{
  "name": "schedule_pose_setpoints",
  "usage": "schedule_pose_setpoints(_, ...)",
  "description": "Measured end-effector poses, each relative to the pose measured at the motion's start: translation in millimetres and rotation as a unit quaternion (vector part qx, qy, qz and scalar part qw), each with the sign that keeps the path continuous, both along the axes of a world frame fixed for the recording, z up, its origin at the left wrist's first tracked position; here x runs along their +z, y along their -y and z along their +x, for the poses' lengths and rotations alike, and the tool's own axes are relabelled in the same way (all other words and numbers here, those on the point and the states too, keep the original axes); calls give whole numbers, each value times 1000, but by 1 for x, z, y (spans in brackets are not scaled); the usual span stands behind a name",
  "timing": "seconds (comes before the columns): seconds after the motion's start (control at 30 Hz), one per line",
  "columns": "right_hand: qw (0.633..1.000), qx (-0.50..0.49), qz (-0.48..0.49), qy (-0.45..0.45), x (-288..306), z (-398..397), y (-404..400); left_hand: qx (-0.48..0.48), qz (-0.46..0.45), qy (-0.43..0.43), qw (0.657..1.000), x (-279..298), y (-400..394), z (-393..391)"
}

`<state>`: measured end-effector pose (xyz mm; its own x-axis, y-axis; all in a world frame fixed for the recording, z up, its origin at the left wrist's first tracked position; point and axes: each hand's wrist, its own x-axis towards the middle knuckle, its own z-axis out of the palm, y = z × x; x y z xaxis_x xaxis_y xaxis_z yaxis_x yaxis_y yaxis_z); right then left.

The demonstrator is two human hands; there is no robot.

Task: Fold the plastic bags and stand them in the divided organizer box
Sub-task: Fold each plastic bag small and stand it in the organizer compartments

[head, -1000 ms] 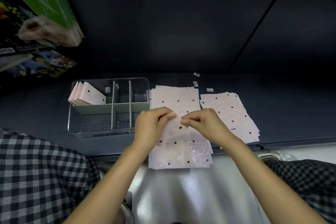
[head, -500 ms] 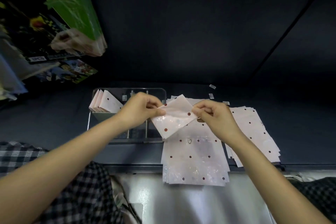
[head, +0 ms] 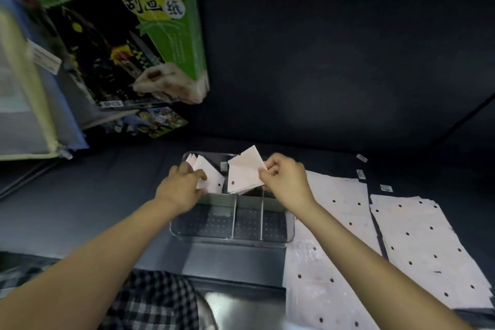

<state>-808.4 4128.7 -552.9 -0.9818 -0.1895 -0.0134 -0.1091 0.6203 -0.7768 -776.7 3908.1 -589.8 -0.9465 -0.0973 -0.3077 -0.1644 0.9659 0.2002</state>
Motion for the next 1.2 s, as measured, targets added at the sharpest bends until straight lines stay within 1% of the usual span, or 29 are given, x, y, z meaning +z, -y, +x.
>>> schedule_pose_setpoints(0.07, 996, 29, 75, -39, -7, -11, 23, -7, -8, 4, 1000, -8, 5, 0)
schedule_pose_setpoints(0.13, 986, 57, 144, -56, -16, -19, 44, -20, -24, 0, 1000, -13, 6, -2)
schedule_pose_setpoints(0.2, 973, 77, 209, -61, -25, -24, 62, -19, -35, -23, 999, -15, 6, -2)
schedule_pose_setpoints(0.27, 966, 81, 240, -42, -34, -28, 78, -6, -42, -52, 998, -15, 7, -2)
schedule_pose_setpoints(0.3, 968, 77, 238, -22, -37, -29, 85, 7, -40, -64, 997, -14, 8, -2)
schedule_pose_setpoints(0.37, 976, 72, 203, 36, -45, -31, 99, 44, -12, -78, 996, -12, 12, -2)
schedule_pose_setpoints(0.43, 980, 87, 142, 112, -53, -34, 110, 93, 68, -85, 990, -11, 15, -1)
schedule_pose_setpoints(0.5, 973, 95, 88, 191, -59, -37, 119, 137, 164, -86, 973, -10, 17, 0)
schedule_pose_setpoints(0.53, 968, 98, 77, 216, -61, -39, 123, 148, 189, -84, 967, -10, 18, 1)
schedule_pose_setpoints(0.6, 962, 110, 67, 239, -65, -42, 127, 156, 203, -82, 963, -11, 20, 2)
schedule_pose_setpoints(0.73, 957, 157, 48, 238, -68, -41, 131, 149, 198, -70, 966, -14, 22, 4)
schedule_pose_setpoints(0.83, 959, 164, 84, 214, -67, -39, 132, 141, 182, -63, 971, -15, 21, 5)
schedule_pose_setpoints(0.97, 962, 158, 116, 191, -60, -33, 114, 131, 125, -73, 981, -9, 8, 4)
schedule_pose_setpoints(1.03, 968, 156, 102, 167, -55, -28, 94, 104, 100, -136, 980, -1, -5, 4)
schedule_pose_setpoints(1.07, 975, 148, 73, 150, -51, -25, 80, 77, 96, -182, 976, 3, -13, 5)
schedule_pose_setpoints(1.13, 986, 123, -14, 113, -42, -17, 43, 5, 121, -261, 958, 13, -36, 8)
schedule_pose_setpoints(1.2, 988, 103, -76, 90, -37, -5, -6, -63, 163, -291, 941, 21, -64, 16)
